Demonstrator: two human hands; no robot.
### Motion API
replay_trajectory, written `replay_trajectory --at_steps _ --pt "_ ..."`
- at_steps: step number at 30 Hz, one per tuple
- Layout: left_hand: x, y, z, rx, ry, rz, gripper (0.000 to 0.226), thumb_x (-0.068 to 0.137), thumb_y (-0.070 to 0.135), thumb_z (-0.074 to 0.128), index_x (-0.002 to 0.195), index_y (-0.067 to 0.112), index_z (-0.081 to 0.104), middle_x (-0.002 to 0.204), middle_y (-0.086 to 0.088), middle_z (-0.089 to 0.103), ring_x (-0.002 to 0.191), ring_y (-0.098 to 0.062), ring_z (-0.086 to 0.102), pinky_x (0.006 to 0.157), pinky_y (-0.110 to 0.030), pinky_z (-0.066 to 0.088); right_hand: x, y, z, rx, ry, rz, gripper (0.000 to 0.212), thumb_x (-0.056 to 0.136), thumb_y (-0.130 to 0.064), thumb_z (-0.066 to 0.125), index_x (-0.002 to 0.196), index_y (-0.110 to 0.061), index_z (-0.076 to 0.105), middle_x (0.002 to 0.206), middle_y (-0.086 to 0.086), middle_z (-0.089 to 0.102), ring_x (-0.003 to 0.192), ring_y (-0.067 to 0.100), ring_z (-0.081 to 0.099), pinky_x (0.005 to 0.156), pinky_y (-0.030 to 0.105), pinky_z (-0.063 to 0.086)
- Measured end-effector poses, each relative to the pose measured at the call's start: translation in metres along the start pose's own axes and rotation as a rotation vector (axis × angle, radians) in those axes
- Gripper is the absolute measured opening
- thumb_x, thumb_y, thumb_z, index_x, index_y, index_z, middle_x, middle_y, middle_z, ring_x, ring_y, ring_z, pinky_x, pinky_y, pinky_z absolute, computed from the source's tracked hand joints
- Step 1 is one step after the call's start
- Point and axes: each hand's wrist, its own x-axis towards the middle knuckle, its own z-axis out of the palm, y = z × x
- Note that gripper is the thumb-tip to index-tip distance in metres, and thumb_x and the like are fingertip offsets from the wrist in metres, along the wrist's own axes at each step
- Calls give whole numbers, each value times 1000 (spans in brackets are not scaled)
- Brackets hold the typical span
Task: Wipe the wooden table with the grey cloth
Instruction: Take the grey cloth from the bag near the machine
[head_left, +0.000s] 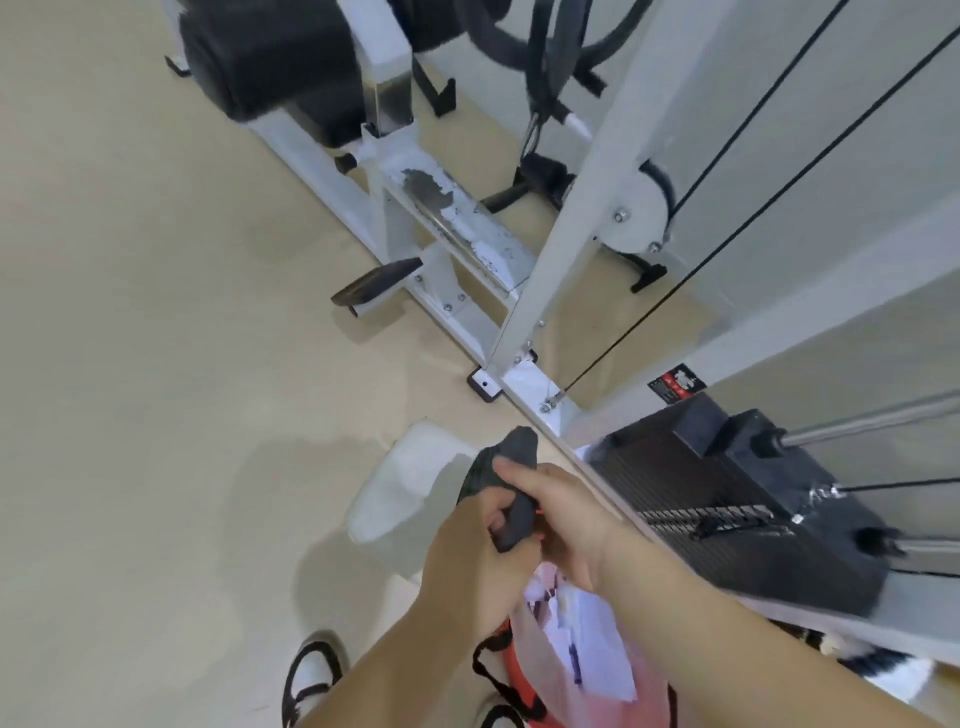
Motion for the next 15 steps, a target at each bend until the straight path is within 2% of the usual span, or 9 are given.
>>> replay_trajectory --at_steps 1,3,5,7,9,11,13,15 --pt "-25 25 4 44 -17 37 16 78 32 65 94 34 64 76 -9 62 67 -31 62 66 -51 55 -32 -14 -4 31 14 -22 72 75 -41 83 121 8 56 84 22 67 68 29 64 57 29 50" --pt "-75 78 10 95 -35 103 16 83 34 68 98 33 64 73 2 58 65 -17 60 73 -46 58 -104 -44 -12 121 29 -80 53 73 -28 76 116 0 60 78 21 65 67 31 64 65 37 53" --pt "-123 133 16 96 -26 149 23 91 28 70 114 31 68 75 11 62 67 -2 60 74 -23 54 -182 -70 -22 216 31 -128 31 79 -21 69 107 -8 66 82 20 69 73 32 66 75 42 54" --pt "-162 181 20 76 -12 202 17 95 19 67 111 26 71 72 17 65 68 5 61 68 -10 45 -255 -88 -33 263 18 -168 23 89 -15 61 108 -7 70 97 20 74 83 30 70 79 40 56" --pt "-193 220 24 69 16 286 14 95 11 67 97 22 74 65 21 63 63 4 57 64 -8 42 -318 -97 -46 335 16 -213 29 91 -14 57 114 -6 72 108 21 75 90 30 72 85 42 57" --pt "-216 252 33 33 27 313 12 92 12 71 94 24 73 75 16 66 65 2 56 65 -10 45 -371 -96 -60 399 44 -262 31 91 -14 55 116 -7 73 110 17 76 91 29 73 83 41 59" --pt "-235 275 46 70 24 344 20 87 22 77 104 30 69 98 11 68 84 1 61 78 -16 48 -413 -85 -76 441 120 -320 39 88 -15 56 123 -6 70 117 16 75 102 34 73 89 44 59" --pt "-251 294 64 130 -64 351 42 81 33 83 118 34 63 117 19 63 109 3 58 94 -25 48 -455 -71 -94 504 169 -364 51 79 -20 61 127 -6 69 123 20 73 114 41 69 103 54 53"
